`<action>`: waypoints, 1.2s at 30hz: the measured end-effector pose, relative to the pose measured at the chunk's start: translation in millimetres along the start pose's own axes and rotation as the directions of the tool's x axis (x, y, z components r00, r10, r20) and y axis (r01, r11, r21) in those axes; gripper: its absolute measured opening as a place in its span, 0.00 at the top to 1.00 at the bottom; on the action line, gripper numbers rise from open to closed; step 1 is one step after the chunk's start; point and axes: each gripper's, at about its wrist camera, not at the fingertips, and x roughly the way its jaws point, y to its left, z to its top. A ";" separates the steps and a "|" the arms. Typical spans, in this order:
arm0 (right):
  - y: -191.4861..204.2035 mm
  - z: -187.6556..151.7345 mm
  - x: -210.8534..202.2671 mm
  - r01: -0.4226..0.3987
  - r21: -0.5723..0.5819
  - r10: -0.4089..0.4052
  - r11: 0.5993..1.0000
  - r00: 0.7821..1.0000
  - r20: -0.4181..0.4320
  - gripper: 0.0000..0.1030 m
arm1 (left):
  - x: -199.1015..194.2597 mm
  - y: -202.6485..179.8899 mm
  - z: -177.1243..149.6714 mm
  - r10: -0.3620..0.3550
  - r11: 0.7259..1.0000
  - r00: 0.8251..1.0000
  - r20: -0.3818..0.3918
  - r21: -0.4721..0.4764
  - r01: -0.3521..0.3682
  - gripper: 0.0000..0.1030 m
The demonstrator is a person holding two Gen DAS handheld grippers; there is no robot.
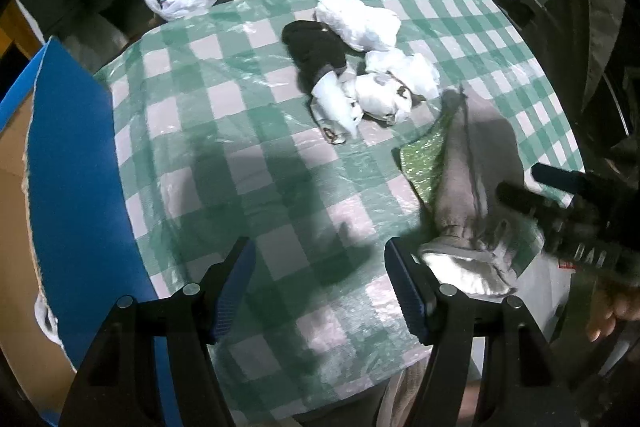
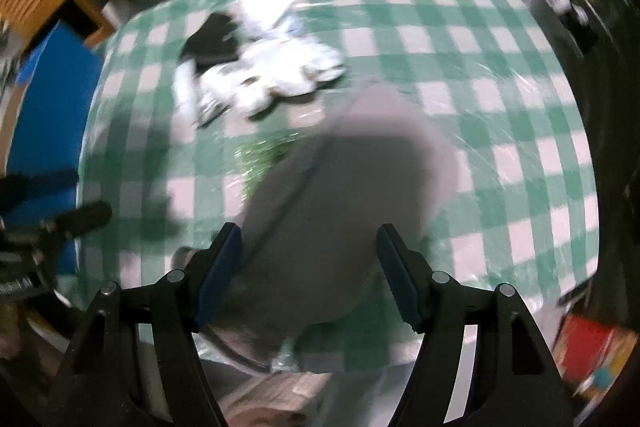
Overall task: Organize soft objects
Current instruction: 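Grasp the grey fleece towel with the right gripper and lift it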
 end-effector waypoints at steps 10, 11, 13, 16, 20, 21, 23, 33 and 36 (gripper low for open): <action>-57.6 1.1 17.1 -0.100 0.328 0.119 0.939 0.992 -0.040 0.32 | 10.0 -1.6 9.2 -0.040 0.999 0.999 0.013 -0.019 0.041 0.33; -57.8 2.0 19.8 -0.103 0.333 0.124 0.937 0.991 -0.042 0.32 | 11.9 -1.6 10.6 -0.041 0.999 0.999 0.011 -0.024 0.041 0.33; -56.5 1.6 20.2 -0.099 0.323 0.120 0.941 0.992 -0.046 0.32 | 15.6 -1.1 12.5 -0.044 0.998 0.999 0.007 -0.034 0.044 0.33; -54.4 3.5 26.2 -0.101 0.306 0.126 0.947 0.990 -0.064 0.32 | 19.9 0.3 13.7 -0.041 0.998 0.999 -0.003 -0.045 0.041 0.33; -43.5 7.9 41.8 -0.090 0.260 0.117 0.961 0.989 -0.092 0.33 | 22.2 2.9 13.1 -0.038 0.998 0.999 -0.012 -0.050 0.038 0.33; -40.9 9.4 44.4 -0.085 0.242 0.111 0.967 0.989 -0.095 0.33 | 22.3 3.8 13.0 -0.038 0.998 0.999 -0.013 -0.053 0.037 0.33; -32.8 12.8 48.6 -0.073 0.185 0.092 0.980 0.991 -0.098 0.33 | 21.8 5.5 12.9 -0.039 0.998 0.999 -0.015 -0.056 0.038 0.33; -13.6 22.7 38.4 -0.115 0.029 0.117 0.993 0.991 -0.071 0.83 | 24.8 12.2 13.2 -0.037 0.997 0.999 -0.025 -0.068 0.036 0.33; -18.6 23.0 21.1 -0.145 0.019 0.145 0.989 0.988 -0.042 0.85 | 25.3 13.1 15.0 -0.040 0.997 0.999 -0.021 -0.072 0.038 0.33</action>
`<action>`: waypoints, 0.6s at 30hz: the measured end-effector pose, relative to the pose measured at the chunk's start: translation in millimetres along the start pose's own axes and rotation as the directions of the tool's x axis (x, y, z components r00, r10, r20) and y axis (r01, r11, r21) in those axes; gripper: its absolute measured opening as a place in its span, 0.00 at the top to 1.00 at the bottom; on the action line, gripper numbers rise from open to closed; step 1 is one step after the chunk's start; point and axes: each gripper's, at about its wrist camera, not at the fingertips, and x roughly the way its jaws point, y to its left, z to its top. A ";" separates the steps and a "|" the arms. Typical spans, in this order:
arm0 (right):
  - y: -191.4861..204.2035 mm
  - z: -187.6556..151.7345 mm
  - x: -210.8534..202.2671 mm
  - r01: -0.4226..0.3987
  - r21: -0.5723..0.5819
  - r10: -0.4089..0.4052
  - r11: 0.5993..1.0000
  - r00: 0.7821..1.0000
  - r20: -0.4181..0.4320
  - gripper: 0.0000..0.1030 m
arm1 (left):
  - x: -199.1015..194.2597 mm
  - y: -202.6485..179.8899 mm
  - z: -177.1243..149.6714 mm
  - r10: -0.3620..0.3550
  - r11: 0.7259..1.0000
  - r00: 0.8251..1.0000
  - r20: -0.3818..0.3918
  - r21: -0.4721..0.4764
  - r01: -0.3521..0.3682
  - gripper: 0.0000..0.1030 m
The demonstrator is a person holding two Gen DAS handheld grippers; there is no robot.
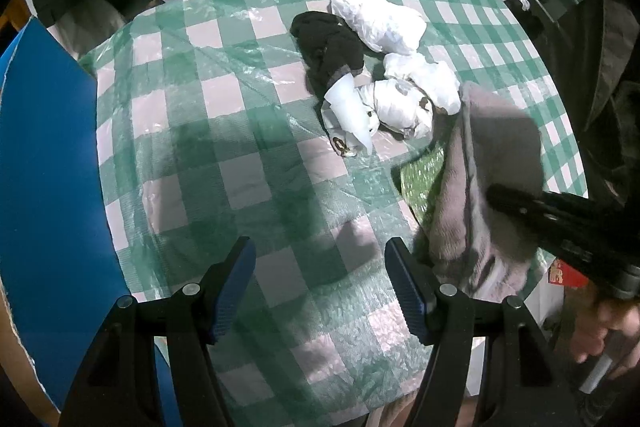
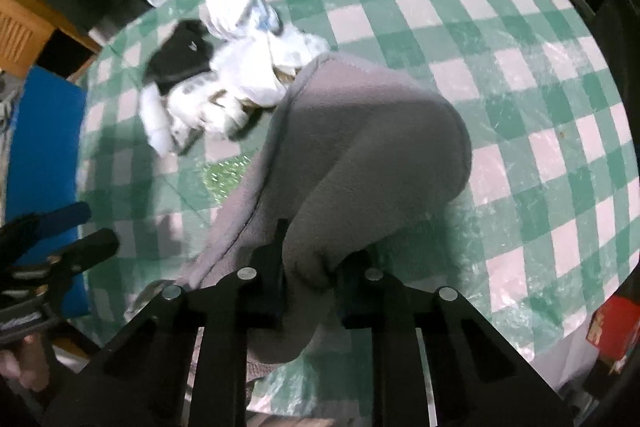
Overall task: Organize soft objects
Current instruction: 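Grasp the grey fleece towel with the right gripper and lift it, then grasp the green glittery scrubber with the left gripper while the right gripper holds the towel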
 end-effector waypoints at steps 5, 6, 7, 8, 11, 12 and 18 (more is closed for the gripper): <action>2.8 -2.7 -25.4 -0.041 -0.021 0.041 0.999 0.998 0.037 0.85 | -1.3 -7.9 4.7 -0.008 1.000 1.000 0.014 0.011 0.007 0.33; 1.7 -3.0 -29.8 -0.049 -0.023 0.050 0.999 0.998 0.044 0.85 | -1.3 -10.7 5.8 -0.011 1.000 1.000 0.016 0.015 0.011 0.33; 5.5 1.8 -29.2 -0.055 -0.019 0.056 0.998 0.997 0.047 0.85 | -1.4 -15.0 7.0 -0.016 1.000 1.000 0.019 0.021 0.016 0.33; 3.5 2.4 -32.2 -0.064 -0.015 0.065 0.998 0.997 0.051 0.85 | -1.3 -18.6 8.1 -0.019 0.999 1.000 0.020 0.026 0.019 0.33; -7.0 3.7 -43.3 -0.068 -0.009 0.068 0.998 0.995 0.069 0.85 | -0.6 -32.7 10.8 -0.028 0.998 0.999 0.028 0.050 0.027 0.31; -11.3 5.1 -45.7 -0.059 -0.009 0.060 0.998 0.996 0.073 0.85 | 0.0 -37.9 11.3 -0.030 0.998 0.999 0.031 0.060 0.028 0.31; -48.4 11.6 -49.9 0.001 0.029 -0.003 1.000 0.997 0.077 0.85 | 8.2 -67.3 16.1 -0.035 0.991 0.999 0.034 0.127 0.031 0.31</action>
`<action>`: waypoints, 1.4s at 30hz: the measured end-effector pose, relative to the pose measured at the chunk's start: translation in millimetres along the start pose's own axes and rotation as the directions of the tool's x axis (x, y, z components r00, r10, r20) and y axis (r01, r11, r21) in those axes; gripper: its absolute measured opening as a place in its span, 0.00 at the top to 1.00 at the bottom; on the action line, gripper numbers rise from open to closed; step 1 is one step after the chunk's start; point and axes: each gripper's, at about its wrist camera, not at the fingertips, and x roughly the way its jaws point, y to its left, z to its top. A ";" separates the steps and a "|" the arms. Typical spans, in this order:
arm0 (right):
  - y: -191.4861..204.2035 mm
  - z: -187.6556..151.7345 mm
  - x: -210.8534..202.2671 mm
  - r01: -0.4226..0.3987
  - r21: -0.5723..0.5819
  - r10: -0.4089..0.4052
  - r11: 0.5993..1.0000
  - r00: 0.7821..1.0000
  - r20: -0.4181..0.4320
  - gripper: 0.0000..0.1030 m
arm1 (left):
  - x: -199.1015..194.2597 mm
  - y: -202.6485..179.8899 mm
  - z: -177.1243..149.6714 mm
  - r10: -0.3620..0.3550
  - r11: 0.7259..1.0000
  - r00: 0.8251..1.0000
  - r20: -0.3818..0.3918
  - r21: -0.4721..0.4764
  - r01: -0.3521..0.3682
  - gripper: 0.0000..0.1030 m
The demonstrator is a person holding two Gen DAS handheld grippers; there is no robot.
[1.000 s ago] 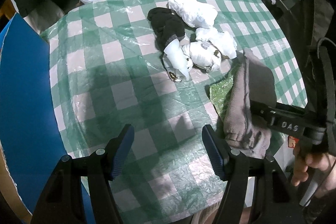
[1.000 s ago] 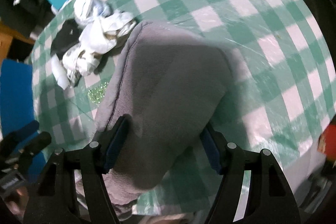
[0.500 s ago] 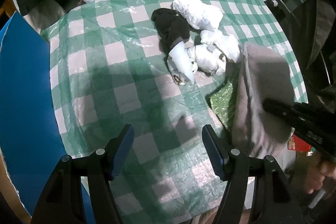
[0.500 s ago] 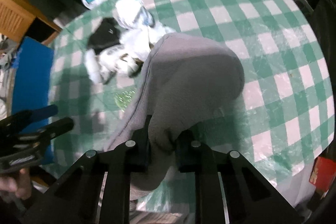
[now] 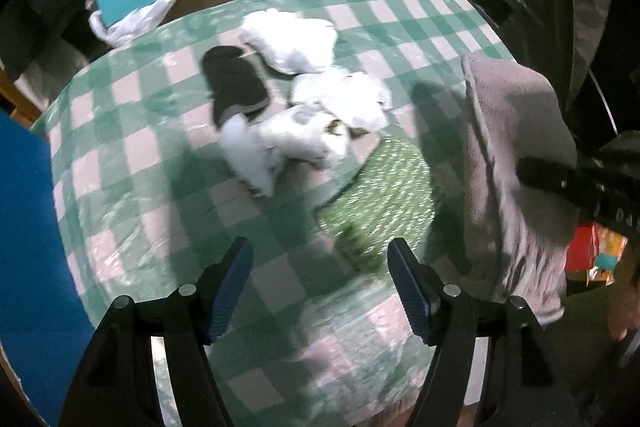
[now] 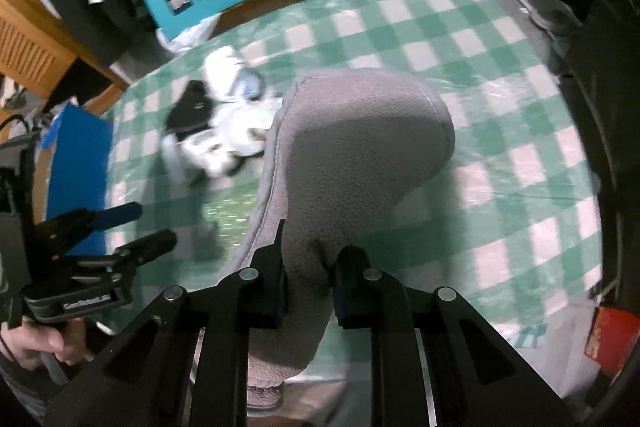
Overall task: Organize soft objects
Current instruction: 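Grasp the green glittery scrubber with the left gripper while the right gripper holds the towel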
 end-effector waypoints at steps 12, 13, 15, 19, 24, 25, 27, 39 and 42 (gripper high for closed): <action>-52.2 -2.0 6.2 0.029 0.065 -0.028 0.997 1.000 -0.014 0.85 | 41.8 -48.9 11.1 -0.006 0.993 0.999 -0.048 0.121 0.011 0.30; -52.9 -2.4 7.6 0.028 0.061 -0.027 0.998 1.000 -0.016 0.85 | 45.1 -50.5 11.3 -0.002 0.992 0.998 -0.055 0.123 0.009 0.30; -53.5 -2.4 10.0 0.030 0.061 -0.029 0.998 0.999 -0.018 0.85 | 51.8 -53.6 11.9 -0.001 0.992 0.998 -0.069 0.125 0.010 0.30; -56.8 -2.5 14.8 0.028 0.067 -0.026 0.997 0.999 -0.026 0.85 | 61.7 -56.7 13.0 0.012 0.991 0.996 -0.083 0.132 -0.001 0.30; -56.3 -3.2 16.1 0.019 0.072 -0.017 0.997 0.999 -0.028 0.85 | 63.7 -59.7 14.0 0.011 0.989 0.998 -0.062 0.149 -0.002 0.30; -55.8 -3.1 16.2 0.018 0.071 -0.016 0.997 1.000 -0.027 0.85 | 63.9 -60.5 13.7 0.009 0.988 0.998 -0.057 0.153 -0.001 0.31; -54.0 -2.6 16.4 0.015 0.068 -0.014 0.998 1.000 -0.027 0.85 | 64.3 -65.2 11.8 0.028 0.985 0.999 -0.038 0.170 -0.022 0.34; -38.7 0.0 10.6 0.022 0.034 -0.022 0.999 1.000 0.000 0.85 | 54.6 -61.6 8.8 0.044 0.990 0.999 0.000 0.138 -0.043 0.85; -35.2 -0.3 5.6 0.017 0.029 -0.018 0.999 1.000 0.014 0.85 | 44.7 -59.1 4.4 0.042 0.990 0.999 0.015 0.137 -0.043 0.86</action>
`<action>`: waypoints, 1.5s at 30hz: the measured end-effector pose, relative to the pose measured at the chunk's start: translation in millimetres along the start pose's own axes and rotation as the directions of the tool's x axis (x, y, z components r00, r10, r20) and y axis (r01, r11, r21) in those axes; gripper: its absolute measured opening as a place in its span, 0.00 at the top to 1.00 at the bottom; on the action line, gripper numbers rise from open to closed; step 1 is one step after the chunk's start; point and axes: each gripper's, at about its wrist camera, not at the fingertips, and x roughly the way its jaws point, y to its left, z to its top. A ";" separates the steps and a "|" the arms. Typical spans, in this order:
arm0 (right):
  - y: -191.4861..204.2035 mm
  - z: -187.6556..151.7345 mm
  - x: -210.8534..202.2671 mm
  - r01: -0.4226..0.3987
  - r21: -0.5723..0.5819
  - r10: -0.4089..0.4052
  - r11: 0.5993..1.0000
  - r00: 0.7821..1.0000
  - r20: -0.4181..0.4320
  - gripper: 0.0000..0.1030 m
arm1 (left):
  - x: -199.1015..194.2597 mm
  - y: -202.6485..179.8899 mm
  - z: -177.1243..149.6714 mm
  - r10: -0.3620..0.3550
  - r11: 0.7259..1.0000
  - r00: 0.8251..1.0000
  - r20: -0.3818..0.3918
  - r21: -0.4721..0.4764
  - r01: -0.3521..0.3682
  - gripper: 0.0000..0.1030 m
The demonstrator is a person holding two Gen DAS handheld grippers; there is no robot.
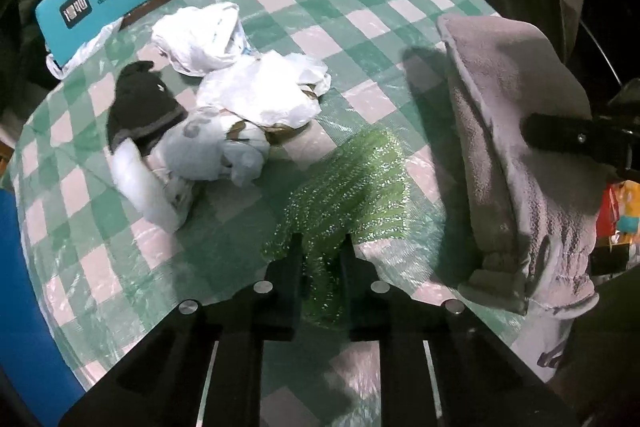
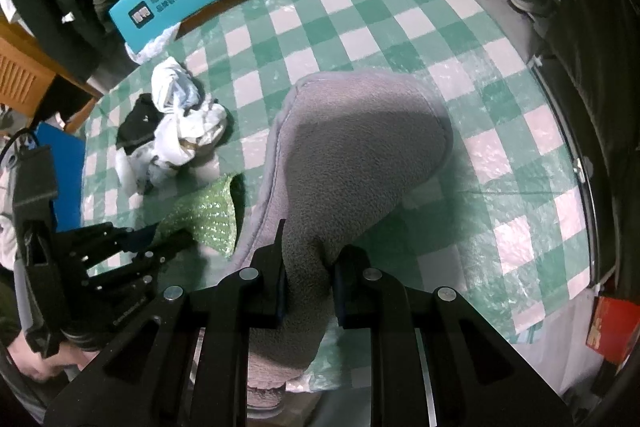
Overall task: Organize soft objects
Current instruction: 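Grasp the green glittery scrubber with the left gripper while the right gripper holds the towel, then carry the scrubber and towel toward the shoebox with both grippers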
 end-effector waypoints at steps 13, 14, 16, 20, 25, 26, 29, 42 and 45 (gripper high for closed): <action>31.0 0.1 -31.0 -0.012 -0.062 0.016 0.998 0.997 0.073 0.85 | -52.1 20.0 -11.6 0.013 0.999 0.997 0.078 -0.043 -0.009 0.86; 33.3 0.1 -33.2 -0.011 -0.067 0.016 0.998 0.997 0.077 0.85 | -54.4 22.9 -11.9 0.011 0.999 0.996 0.083 -0.048 -0.007 0.86; 40.6 -0.6 -38.9 -0.012 -0.082 0.019 0.997 0.996 0.088 0.85 | -62.5 27.4 -13.2 0.009 0.998 0.995 0.096 -0.058 -0.003 0.86; 54.6 -2.4 -47.2 -0.012 -0.117 0.024 0.993 0.994 0.104 0.85 | -81.2 34.8 -17.3 0.005 0.997 0.992 0.125 -0.079 0.005 0.86; 74.7 -4.4 -56.1 -0.009 -0.166 0.029 0.986 0.992 0.120 0.85 | -105.1 44.0 -22.6 0.007 0.995 0.987 0.161 -0.101 0.009 0.86; 77.1 -4.6 -57.4 -0.010 -0.172 0.031 0.985 0.992 0.123 0.85 | -109.3 46.3 -23.7 0.010 0.994 0.986 0.166 -0.106 0.008 0.86; 88.0 -4.5 -62.4 -0.012 -0.195 0.039 0.981 0.990 0.133 0.85 | -120.8 54.2 -27.0 0.013 0.992 0.983 0.182 -0.124 0.010 0.86; 148.5 -5.9 -78.8 -0.042 -0.300 0.092 0.953 0.984 0.155 0.85 | -163.5 91.8 -49.7 0.043 0.979 0.970 0.240 -0.203 0.007 0.86; 163.9 -5.7 -79.8 -0.053 -0.323 0.107 0.945 0.982 0.154 0.85 | -173.0 102.3 -57.0 0.052 0.976 0.966 0.254 -0.218 0.005 0.86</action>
